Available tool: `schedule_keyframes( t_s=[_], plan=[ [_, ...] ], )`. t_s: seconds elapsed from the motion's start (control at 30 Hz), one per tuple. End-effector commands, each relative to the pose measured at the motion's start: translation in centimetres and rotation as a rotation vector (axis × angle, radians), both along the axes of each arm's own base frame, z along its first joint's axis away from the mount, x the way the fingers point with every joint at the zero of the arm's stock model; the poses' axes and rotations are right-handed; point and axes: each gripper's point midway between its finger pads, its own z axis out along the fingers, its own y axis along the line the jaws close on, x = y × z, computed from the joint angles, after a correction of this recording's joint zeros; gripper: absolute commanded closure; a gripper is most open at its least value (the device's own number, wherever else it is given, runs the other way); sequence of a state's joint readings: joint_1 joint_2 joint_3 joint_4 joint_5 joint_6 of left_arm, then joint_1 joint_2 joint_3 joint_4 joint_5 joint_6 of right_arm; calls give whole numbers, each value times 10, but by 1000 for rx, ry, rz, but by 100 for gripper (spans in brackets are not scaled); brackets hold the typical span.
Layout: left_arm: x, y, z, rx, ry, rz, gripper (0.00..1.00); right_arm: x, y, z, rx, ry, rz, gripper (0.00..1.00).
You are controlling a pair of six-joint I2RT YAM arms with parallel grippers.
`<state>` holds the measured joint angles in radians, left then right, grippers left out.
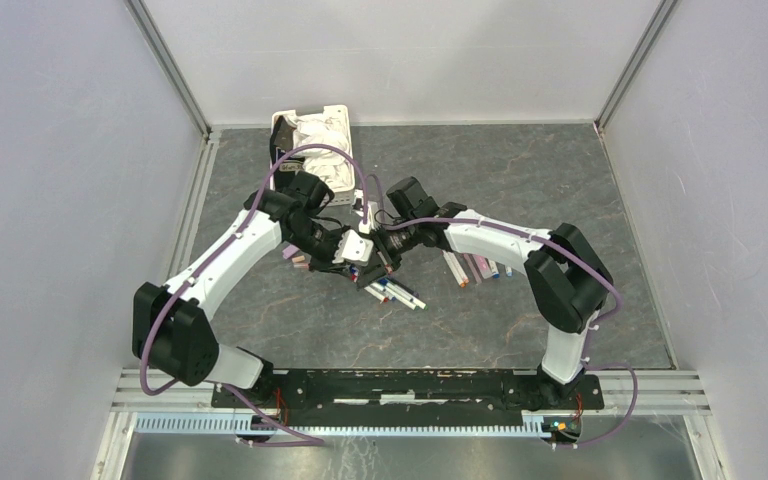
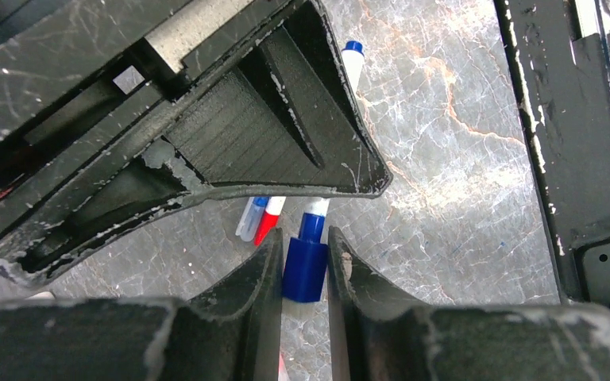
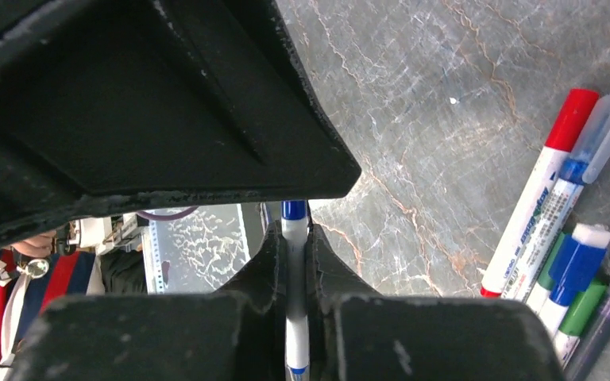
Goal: Open the pen caps
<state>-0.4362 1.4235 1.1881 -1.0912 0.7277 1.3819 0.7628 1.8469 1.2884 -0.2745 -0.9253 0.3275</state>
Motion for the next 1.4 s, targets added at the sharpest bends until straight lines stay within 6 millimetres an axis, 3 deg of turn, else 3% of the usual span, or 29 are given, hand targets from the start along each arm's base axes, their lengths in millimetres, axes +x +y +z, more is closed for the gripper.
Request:
schedule_keyframes(
  t_s=[0.0, 0.2, 0.4, 0.47, 0.67, 0.73, 0.8, 0.93, 1.07, 1.23, 1.37],
  plan=[
    [6, 4, 13, 15, -76, 3, 98, 9, 3, 11, 16, -34, -28, 100],
    [45, 48, -9, 271, -202, 67, 98, -1, -27, -4, -42, -15, -41, 100],
    [89, 86, 4, 277, -255, 175, 98, -13, -61, -17, -84, -1, -66, 100],
    [98, 92, 5, 262, -254, 205, 98, -13, -69, -18, -90, -2, -76, 100],
    [104, 95, -18, 258, -235, 245, 98, -9, -88, -21, -129, -26, -108, 100],
    [105, 91, -24, 238, -216, 261, 98, 2, -97, -23, -155, -54, -154, 100],
    [104, 86, -34, 218, -179, 267, 98, 28, -117, -33, -257, -123, -265, 100],
    [106, 77, -53, 178, -105, 315, 95, 90, -188, -55, -565, -273, -592, 100],
    [113, 73, -66, 160, -73, 367, 82, 122, -239, -58, -718, -369, -813, 100],
    [114, 71, -74, 150, -56, 384, 71, 142, -266, -61, -829, -442, -935, 100],
    [113, 70, -77, 150, -38, 391, 63, 147, -268, -68, -840, -444, -955, 100]
  ],
)
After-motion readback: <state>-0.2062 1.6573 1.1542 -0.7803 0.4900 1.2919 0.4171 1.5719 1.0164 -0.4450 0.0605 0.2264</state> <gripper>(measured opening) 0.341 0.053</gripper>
